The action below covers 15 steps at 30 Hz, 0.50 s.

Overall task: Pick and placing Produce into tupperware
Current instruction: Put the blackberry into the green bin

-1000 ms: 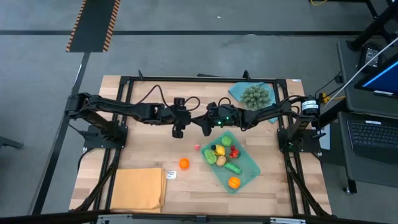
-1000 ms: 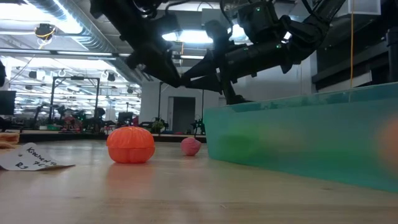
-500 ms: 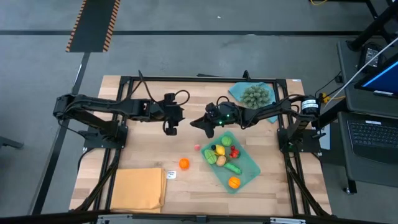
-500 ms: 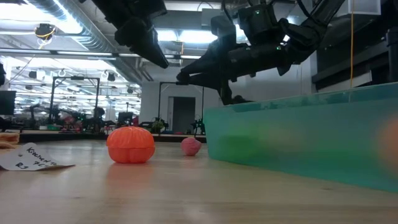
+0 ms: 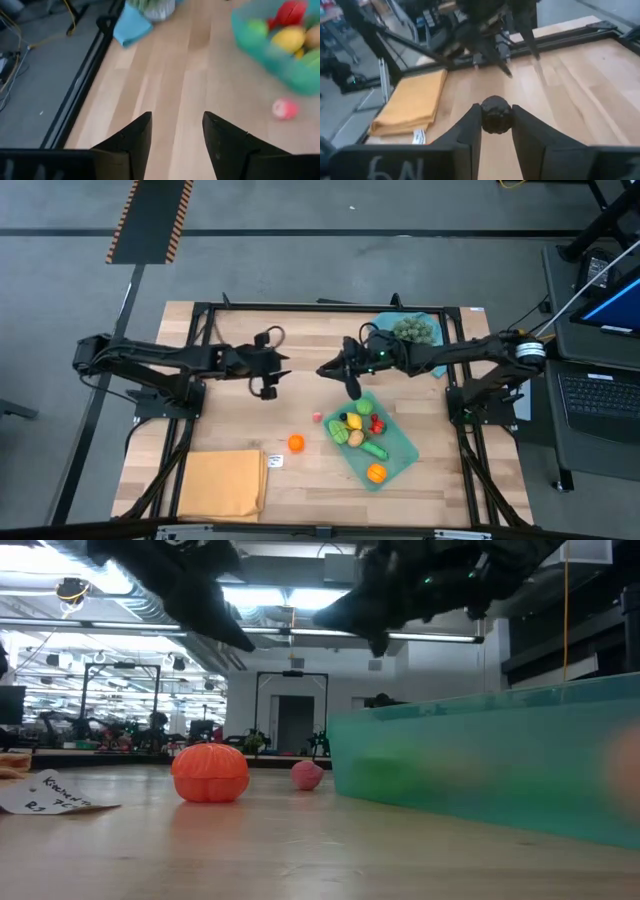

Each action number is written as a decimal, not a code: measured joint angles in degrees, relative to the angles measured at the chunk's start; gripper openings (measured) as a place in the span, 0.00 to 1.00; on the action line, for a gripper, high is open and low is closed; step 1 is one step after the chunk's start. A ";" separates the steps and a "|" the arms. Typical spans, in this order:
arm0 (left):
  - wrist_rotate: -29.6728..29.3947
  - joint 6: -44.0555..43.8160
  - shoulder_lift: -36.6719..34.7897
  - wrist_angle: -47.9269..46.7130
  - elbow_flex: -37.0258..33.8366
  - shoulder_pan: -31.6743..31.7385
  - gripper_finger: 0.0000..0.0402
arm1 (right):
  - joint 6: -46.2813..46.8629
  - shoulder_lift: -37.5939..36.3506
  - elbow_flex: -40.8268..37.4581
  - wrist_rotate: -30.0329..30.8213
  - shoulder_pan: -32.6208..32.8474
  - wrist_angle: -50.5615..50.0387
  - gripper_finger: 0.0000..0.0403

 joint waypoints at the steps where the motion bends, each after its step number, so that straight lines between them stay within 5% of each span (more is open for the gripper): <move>1: 0.41 -0.53 -1.60 1.73 -1.49 -0.23 0.42 | -1.21 -1.24 0.02 0.08 0.26 -2.03 0.23; 15: 2.90 -2.92 -13.91 11.45 -11.12 -2.46 0.38 | -8.07 -13.53 0.00 7.07 5.44 -24.30 0.23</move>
